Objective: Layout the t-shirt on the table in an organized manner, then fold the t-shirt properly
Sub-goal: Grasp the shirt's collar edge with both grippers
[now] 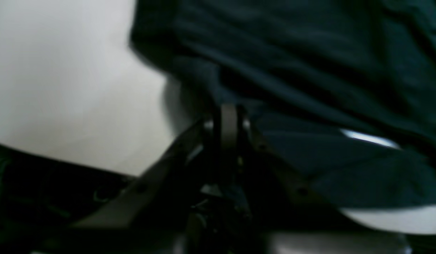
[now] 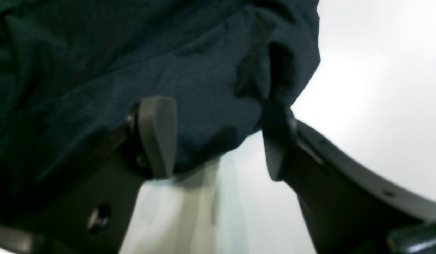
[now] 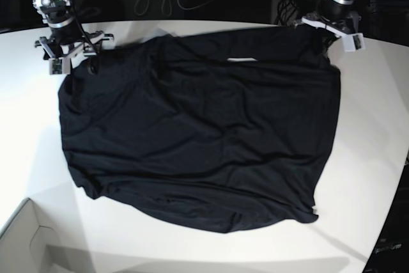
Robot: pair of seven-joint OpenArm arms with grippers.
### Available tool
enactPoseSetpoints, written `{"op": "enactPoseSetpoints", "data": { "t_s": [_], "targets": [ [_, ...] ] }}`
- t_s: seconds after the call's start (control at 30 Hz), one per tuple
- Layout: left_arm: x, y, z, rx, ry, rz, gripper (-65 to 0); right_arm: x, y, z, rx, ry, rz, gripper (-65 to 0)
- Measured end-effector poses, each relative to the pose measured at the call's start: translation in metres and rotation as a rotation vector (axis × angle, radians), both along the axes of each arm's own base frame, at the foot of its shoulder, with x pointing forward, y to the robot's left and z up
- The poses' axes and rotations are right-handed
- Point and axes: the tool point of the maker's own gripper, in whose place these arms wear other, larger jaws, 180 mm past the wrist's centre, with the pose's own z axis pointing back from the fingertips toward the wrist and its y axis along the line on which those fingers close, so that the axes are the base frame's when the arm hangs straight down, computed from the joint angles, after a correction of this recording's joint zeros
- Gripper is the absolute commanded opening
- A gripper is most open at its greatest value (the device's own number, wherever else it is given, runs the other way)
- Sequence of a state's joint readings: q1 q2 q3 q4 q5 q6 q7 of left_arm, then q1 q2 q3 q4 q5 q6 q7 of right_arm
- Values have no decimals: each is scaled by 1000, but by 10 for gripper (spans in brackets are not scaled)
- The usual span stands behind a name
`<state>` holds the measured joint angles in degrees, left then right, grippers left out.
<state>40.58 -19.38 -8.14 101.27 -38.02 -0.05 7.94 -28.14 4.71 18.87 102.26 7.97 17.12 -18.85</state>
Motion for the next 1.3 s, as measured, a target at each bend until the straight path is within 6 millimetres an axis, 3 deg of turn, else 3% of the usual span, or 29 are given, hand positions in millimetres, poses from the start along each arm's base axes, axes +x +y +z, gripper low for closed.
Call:
{"op": "enactPoseSetpoints", "data": {
  "t_s": [0.33, 0.67, 0.93, 1.3],
  "targets": [
    [-19, -13, 23, -15, -12, -24, -649, -1, 0, -1, 0, 2, -1, -267],
    [-23, 38, 36, 56, -47, 142, -649, -1, 0, 0, 0, 2, -2, -267],
    [-17, 41, 32, 58, -49, 153, -649, -1, 3, -1, 4, 2, 4, -265],
    [-18, 47, 17, 59, -23, 166, -648, -12, 33, -13, 66, 39, 39, -265]
  ]
}}
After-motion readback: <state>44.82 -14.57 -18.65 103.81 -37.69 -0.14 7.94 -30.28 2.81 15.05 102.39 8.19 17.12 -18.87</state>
